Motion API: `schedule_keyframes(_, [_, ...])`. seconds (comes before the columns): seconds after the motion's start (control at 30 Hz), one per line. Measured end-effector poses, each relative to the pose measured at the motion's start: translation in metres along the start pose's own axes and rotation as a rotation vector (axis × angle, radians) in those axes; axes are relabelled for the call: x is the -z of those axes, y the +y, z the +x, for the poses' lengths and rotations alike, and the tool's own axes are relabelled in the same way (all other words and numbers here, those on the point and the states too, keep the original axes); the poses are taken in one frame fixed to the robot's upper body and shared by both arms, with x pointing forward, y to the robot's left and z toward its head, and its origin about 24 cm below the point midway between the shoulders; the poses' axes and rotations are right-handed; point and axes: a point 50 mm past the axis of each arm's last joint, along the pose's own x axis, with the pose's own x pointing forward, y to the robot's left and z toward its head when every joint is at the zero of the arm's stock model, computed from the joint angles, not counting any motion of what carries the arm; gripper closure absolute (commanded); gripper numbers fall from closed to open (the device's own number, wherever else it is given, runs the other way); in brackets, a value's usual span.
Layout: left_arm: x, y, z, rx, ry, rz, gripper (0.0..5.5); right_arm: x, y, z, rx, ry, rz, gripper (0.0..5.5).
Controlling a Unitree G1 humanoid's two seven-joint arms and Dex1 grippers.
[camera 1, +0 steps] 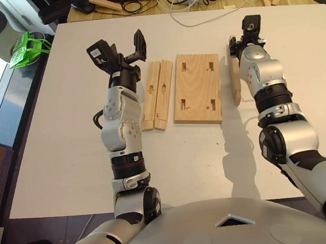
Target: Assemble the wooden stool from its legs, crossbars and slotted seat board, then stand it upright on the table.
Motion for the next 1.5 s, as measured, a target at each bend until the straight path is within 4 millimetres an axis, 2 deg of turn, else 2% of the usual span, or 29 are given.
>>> schedule_keyframes(0.17, [0.0, 0.001, 0.0, -0.011, -0.004, -0.001, 0.84, -0.002, 0.0, 0.007, -0.104, 0.12, 0.032, 2.28])
schedule_keyframes(0.3, [-0.002, 0.003, -0.001, -0.023, -0.022, -0.003, 0.84, -0.006, -0.003, 0.01, -0.114, 0.163, 0.048, 2.28])
schedule_keyframes(0.57, [-0.002, 0.002, -0.001, -0.029, -0.033, -0.011, 0.84, 0.019, 0.014, 0.008, -0.156, 0.272, 0.029, 2.28])
schedule_keyframes(0.77, [-0.002, 0.002, -0.001, -0.035, -0.039, -0.016, 0.84, 0.02, 0.015, 0.007, -0.152, 0.281, 0.03, 3.11])
schedule_keyframes(1.0, [-0.001, 0.003, -0.001, -0.042, -0.035, -0.023, 0.84, 0.027, 0.019, 0.005, -0.156, 0.345, 0.088, 4.39])
schedule_keyframes(1.1, [-0.001, 0.003, -0.001, -0.041, -0.035, -0.023, 0.84, 0.026, 0.019, 0.005, -0.15, 0.343, 0.087, 4.44])
schedule_keyframes(1.27, [0.0, 0.002, -0.001, -0.037, -0.036, -0.026, 0.84, 0.016, 0.02, 0.005, -0.145, 0.303, 0.095, 4.47])
schedule_keyframes(1.37, [0.0, 0.002, -0.001, -0.035, -0.036, -0.027, 0.84, 0.001, 0.021, 0.003, -0.142, 0.242, 0.104, 4.47])
schedule_keyframes(1.5, [0.0, 0.002, 0.0, -0.032, -0.036, -0.027, 0.84, -0.03, 0.017, -0.004, -0.132, 0.095, 0.097, 4.47])
